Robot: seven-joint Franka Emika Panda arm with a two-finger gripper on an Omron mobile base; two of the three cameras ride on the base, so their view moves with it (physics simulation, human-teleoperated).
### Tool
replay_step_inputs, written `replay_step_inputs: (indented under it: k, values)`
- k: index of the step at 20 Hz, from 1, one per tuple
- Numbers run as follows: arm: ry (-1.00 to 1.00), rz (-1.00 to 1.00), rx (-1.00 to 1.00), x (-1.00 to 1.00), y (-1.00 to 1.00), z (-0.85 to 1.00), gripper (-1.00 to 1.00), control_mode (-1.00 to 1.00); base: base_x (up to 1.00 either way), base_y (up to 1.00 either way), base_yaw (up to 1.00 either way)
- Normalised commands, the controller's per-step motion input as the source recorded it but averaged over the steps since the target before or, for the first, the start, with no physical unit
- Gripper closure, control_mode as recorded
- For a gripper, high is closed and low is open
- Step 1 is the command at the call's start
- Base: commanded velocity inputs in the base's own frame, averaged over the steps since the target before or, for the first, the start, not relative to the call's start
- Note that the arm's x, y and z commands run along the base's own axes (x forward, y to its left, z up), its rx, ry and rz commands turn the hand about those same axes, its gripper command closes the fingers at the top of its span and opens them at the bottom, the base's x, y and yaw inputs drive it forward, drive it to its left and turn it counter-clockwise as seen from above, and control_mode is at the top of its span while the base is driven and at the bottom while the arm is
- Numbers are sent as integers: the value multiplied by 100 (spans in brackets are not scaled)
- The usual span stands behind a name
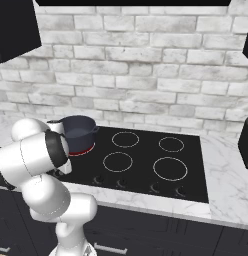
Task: Turn on the burner for the pot on the stove. Wait thirty seconds for the pot to heat up. Then add the broccoli to the pot.
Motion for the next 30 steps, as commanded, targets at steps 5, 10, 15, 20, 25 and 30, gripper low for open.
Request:
replay_step_inputs:
  k: [5,10,15,20,25,30]
  values:
    - [0,0,0,0,0,0,100,-100,0,0,0]
    - [0,0,0,0,0,0,100,-100,0,0,0]
    - [0,0,0,0,0,0,100,-100,0,0,0]
    - [0,0,0,0,0,0,100,-100,0,0,0]
    - [0,0,0,0,0,0,100,-100,0,0,0]
    - [0,0,0,0,0,0,100,-100,0,0,0]
